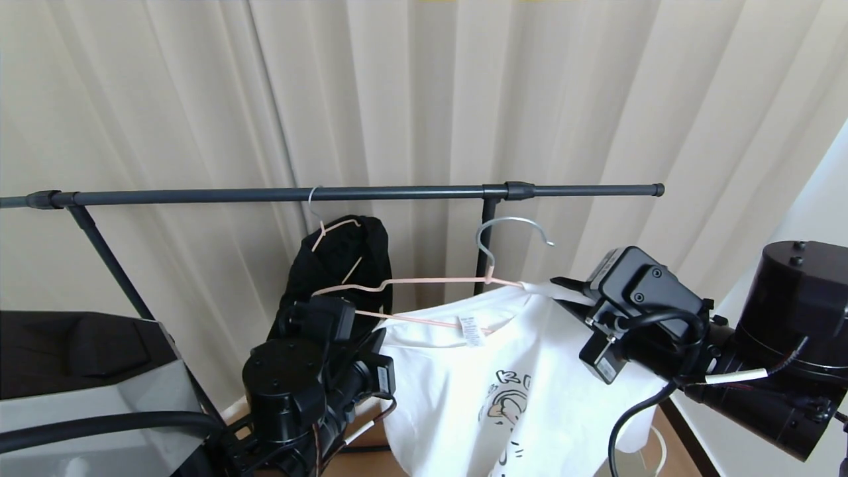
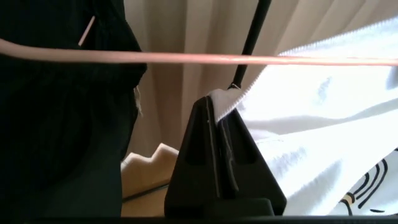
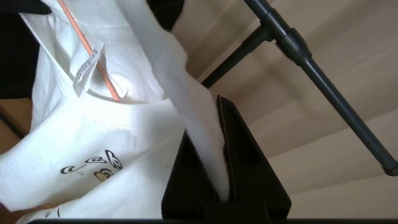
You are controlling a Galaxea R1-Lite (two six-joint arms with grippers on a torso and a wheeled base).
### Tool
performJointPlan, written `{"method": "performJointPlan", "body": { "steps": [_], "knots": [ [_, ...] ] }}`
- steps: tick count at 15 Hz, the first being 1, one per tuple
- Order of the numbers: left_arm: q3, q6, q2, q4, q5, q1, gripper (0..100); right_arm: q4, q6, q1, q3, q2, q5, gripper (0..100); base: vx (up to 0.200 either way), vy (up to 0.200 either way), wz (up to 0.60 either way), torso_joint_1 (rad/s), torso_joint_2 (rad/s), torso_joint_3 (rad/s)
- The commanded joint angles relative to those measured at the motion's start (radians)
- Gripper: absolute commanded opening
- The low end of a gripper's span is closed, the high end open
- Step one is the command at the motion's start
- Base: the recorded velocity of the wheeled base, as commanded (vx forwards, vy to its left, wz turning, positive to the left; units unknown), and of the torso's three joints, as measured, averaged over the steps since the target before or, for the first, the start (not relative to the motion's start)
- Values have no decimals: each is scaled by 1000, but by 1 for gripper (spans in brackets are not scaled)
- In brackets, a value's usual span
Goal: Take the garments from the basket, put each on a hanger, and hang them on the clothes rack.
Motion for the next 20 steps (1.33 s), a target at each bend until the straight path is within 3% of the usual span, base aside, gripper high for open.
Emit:
{"method": "performJointPlan", "body": {
  "steps": [1, 6, 20],
  "knots": [
    [-2, 7, -17, -1, 1, 17, 0, 0, 0, -43, 0, 17, 29, 0, 0, 0, 0, 0, 0, 0],
    [0, 32, -29, -16, 2, 42, 0, 38, -2, -100, -5, 16, 83, 0, 0, 0, 0, 0, 0, 0],
    [-5, 41, -51, -16, 1, 107, 0, 38, -2, -161, -22, 19, 88, 0, 0, 0, 0, 0, 0, 0]
  ]
}}
